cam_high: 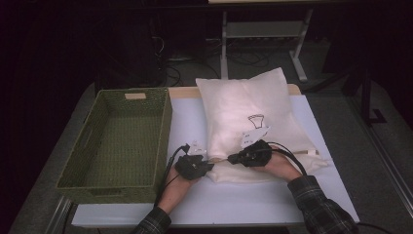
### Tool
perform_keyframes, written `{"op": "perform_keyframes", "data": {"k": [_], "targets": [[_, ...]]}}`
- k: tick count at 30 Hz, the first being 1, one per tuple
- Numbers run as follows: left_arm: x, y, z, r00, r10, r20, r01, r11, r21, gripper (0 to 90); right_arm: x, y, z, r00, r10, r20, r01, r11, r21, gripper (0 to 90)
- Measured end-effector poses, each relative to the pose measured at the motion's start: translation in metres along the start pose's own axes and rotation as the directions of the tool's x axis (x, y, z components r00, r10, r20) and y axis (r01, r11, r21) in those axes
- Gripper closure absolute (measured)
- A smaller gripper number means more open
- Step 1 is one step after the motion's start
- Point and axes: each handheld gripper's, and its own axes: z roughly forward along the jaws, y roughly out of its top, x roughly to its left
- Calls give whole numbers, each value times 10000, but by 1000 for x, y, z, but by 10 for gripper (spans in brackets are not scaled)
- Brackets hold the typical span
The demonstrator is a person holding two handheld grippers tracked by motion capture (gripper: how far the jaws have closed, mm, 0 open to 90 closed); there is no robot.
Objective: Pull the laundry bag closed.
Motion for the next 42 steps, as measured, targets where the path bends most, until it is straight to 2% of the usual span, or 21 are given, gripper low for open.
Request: {"op": "perform_keyframes", "data": {"k": [1,2,3,4,5,9,12,13,25,30,33,42], "targets": [[-2,0,-1,9996,214,-183,-214,9998,-3,835,0,1,1,10000,72,53,-72,10000,46,815],[-2,0,-1,9996,214,-183,-214,9998,-3,836,0,1,1,10000,72,53,-72,10000,46,815],[-4,0,-2,9988,370,-323,-370,9993,7,837,1,3,-2,9998,125,179,-126,9999,50,745],[-4,0,-2,9988,370,-323,-370,9993,7,837,1,3,-2,9998,125,179,-126,9999,50,745],[-5,0,-3,9983,438,-380,-438,9990,6,837,5,6,-10,9995,252,197,-249,9996,-161,709],[-7,-1,-4,9976,545,-437,-550,9984,-100,837,15,13,-21,9994,280,211,-267,9980,-566,703],[-9,-1,-5,9972,584,-459,-592,9981,-164,837,22,17,-19,9998,80,205,-69,9985,-550,698],[-9,-1,-6,9973,586,-441,-594,9981,-171,837,26,21,-14,9999,-30,124,37,9984,-571,694],[-12,-3,-9,9984,519,-230,-527,9980,-341,837,31,37,13,9964,-834,-136,827,9954,-479,707],[-12,-3,-10,9987,478,-196,-486,9979,-433,837,30,37,16,9961,-884,-79,880,9953,-395,746],[-11,-3,-10,9991,404,-149,-411,9980,-485,837,30,37,16,9953,-972,-27,970,9946,-365,801],[-11,-3,-12,9992,377,-162,-386,9975,-599,837,31,37,12,9931,-1174,-13,1172,9922,-412,818]]}}
